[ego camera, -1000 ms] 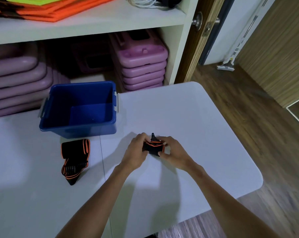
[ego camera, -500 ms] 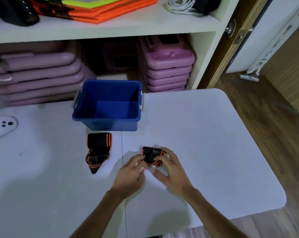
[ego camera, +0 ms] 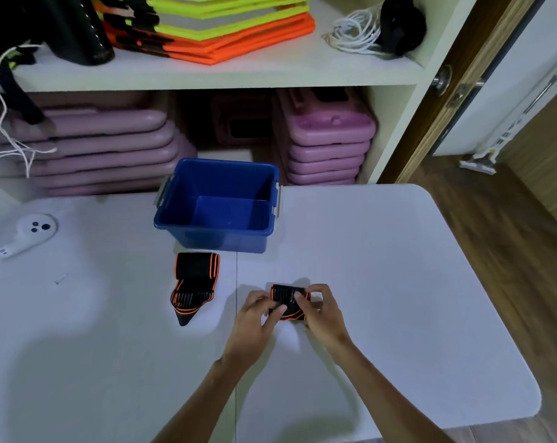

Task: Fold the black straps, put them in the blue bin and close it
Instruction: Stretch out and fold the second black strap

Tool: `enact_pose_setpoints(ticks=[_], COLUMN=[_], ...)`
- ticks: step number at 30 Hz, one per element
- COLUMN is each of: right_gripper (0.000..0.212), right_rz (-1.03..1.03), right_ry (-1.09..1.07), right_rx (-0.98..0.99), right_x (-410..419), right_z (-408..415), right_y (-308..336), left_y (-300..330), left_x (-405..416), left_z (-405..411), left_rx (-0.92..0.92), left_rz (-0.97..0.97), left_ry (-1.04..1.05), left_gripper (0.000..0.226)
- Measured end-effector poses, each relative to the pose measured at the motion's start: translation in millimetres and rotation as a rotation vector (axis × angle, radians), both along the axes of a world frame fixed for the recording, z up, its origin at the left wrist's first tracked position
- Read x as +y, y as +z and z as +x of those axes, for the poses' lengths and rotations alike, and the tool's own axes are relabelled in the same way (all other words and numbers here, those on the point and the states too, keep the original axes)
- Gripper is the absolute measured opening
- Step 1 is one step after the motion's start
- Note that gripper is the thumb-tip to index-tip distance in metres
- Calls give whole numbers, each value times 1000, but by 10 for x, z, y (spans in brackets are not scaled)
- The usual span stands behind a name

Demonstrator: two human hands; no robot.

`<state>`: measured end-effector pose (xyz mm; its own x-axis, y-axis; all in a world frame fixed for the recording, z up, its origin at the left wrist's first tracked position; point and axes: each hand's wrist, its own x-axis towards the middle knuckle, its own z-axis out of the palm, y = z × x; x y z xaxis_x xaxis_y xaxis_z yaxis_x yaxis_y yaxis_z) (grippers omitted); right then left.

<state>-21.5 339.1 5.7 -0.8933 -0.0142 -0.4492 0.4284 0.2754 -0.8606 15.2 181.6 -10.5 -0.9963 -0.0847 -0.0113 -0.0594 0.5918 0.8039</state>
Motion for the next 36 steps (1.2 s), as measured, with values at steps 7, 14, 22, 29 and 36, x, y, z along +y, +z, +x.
enact_pose_setpoints(ticks=[7, 14, 22, 29, 36], right_gripper=[37, 29, 28, 33, 34], right_rz=[28, -108, -353, -353, -213], right_ry=[-21, -59, -25, -36, -74], right_rx=[-87, -140, -81, 149, 3], right_x=[-87, -283, -641, -1395, -2194], right_z=[-92, -130, -295, -941, -1912], right_y=[-46, 38, 732, 1180, 693], left_y=[37, 51, 778, 984, 661], left_x=[-15, -292, -1002, -1999, -2317], left_z=[62, 63, -347, -1177, -1534], left_rx=[11, -8, 248, 437, 171], left_rz=[11, 184, 116, -133, -253], left_ry=[-37, 5, 8, 313, 212], left_gripper=[12, 13, 27, 16, 38])
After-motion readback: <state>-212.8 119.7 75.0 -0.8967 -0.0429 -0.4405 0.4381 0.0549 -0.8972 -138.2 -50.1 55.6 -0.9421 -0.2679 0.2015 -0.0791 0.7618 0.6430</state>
